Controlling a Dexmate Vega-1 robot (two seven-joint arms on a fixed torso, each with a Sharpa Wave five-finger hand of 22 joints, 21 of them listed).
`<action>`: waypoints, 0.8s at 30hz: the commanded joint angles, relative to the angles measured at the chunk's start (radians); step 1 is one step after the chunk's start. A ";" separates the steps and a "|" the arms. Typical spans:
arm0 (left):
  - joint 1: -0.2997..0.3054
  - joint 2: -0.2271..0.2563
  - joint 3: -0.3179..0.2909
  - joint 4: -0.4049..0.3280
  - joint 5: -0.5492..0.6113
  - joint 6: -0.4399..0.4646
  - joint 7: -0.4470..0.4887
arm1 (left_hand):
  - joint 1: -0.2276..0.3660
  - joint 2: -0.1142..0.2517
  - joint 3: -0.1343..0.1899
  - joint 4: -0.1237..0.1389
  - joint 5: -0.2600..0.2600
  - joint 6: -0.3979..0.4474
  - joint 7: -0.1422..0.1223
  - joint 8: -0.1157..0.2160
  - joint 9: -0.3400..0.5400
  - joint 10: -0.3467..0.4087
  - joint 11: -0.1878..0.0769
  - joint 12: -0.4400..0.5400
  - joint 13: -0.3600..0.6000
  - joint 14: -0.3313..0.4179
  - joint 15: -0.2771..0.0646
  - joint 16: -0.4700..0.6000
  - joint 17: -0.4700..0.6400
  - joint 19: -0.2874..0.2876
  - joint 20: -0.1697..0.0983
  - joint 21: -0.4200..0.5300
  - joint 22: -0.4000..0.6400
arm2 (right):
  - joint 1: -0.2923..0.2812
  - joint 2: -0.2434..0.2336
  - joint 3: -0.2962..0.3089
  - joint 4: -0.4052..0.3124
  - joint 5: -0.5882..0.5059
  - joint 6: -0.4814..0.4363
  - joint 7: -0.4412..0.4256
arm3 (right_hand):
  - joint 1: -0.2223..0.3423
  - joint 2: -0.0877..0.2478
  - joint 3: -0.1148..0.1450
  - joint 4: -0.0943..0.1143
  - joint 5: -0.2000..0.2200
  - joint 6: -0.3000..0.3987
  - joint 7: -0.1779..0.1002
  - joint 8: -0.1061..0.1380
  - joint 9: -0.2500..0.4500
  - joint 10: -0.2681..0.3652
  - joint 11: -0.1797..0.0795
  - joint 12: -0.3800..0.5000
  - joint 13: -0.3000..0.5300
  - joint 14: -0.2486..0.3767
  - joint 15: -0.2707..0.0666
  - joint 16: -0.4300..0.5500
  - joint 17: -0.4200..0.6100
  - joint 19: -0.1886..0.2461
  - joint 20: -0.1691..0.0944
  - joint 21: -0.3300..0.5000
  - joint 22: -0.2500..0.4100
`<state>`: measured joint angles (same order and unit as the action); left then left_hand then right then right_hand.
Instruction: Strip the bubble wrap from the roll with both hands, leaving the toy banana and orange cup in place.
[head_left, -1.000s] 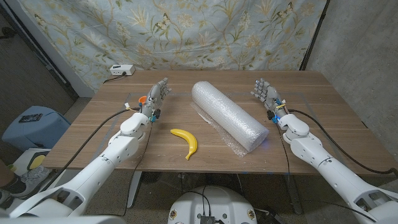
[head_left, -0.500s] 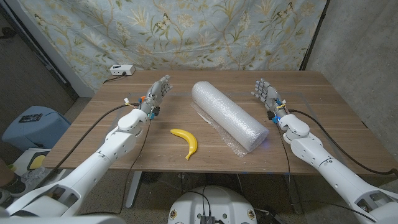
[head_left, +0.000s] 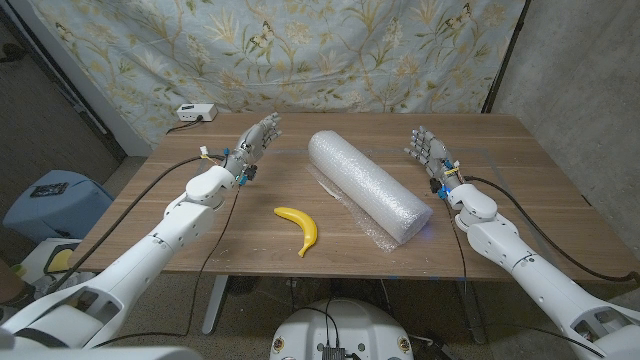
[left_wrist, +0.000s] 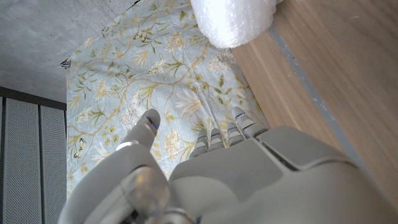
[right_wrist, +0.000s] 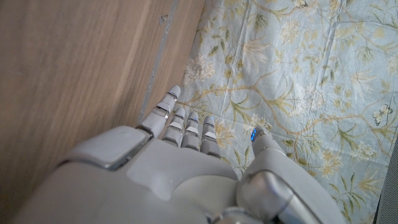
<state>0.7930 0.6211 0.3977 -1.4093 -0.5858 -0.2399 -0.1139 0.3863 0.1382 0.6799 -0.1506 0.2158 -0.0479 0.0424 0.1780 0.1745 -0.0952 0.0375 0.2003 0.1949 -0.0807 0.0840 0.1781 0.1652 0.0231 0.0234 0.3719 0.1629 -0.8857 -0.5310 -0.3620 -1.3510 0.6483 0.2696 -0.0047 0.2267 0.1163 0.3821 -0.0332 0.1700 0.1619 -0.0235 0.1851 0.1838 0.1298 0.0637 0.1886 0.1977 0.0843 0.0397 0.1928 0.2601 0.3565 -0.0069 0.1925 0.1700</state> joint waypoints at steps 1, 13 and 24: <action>-0.031 0.030 0.013 -0.012 0.031 0.010 -0.042 | 0.021 0.001 0.001 -0.013 0.011 -0.014 0.006 0.003 0.004 -0.010 0.004 0.000 0.001 -0.013 0.004 -0.003 0.002 0.001 0.005 -0.007 0.003 | 0.017 0.009 -0.005 0.021 -0.006 0.005 0.000 | 0.007 0.003 0.006 -0.005 0.004 0.001 -0.007 0.006 0.004 -0.007 0.002 0.006 0.004 -0.006 0.002 0.007 -0.001 -0.001 0.009 0.002 0.003; -0.106 0.054 0.049 0.013 0.087 0.008 -0.116 | 0.053 -0.008 0.003 -0.031 0.020 -0.027 -0.003 0.006 0.004 -0.012 -0.003 0.002 0.001 -0.018 -0.002 -0.003 0.002 0.007 -0.003 -0.023 0.002 | 0.029 0.017 -0.007 0.034 -0.011 0.007 -0.006 | 0.006 0.004 0.004 -0.008 0.004 0.000 -0.008 0.006 0.004 -0.009 0.003 0.006 0.004 -0.009 0.001 0.008 -0.003 -0.003 0.009 0.002 0.003; -0.175 0.061 0.091 0.022 0.131 0.000 -0.204 | 0.083 -0.021 0.004 -0.037 0.022 -0.039 -0.009 0.007 0.004 -0.016 -0.003 0.002 0.001 -0.022 -0.002 -0.003 0.003 0.011 -0.004 -0.038 0.002 | 0.025 0.015 0.001 0.040 -0.006 0.018 -0.001 | 0.006 0.005 0.003 -0.010 0.004 0.001 -0.007 0.006 0.005 -0.010 0.005 0.007 0.005 -0.010 0.002 0.009 -0.005 -0.003 0.010 0.002 0.003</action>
<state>0.6791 0.6704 0.4535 -1.3943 -0.5028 -0.2308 -0.2310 0.4521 0.1167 0.6786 -0.1824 0.2332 -0.0735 0.0303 0.1780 0.1743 -0.1040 0.0358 0.2003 0.1950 -0.0950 0.0804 0.1781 0.1652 0.0269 0.0196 0.3361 0.1630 -0.8610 -0.5167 -0.3678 -1.3200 0.6392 0.2792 -0.0087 0.2267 0.1162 0.3835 -0.0401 0.1699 0.1585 -0.0268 0.1851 0.1837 0.1240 0.0694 0.1886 0.1977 0.0754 0.0413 0.1928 0.2554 0.3511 -0.0016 0.1925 0.1699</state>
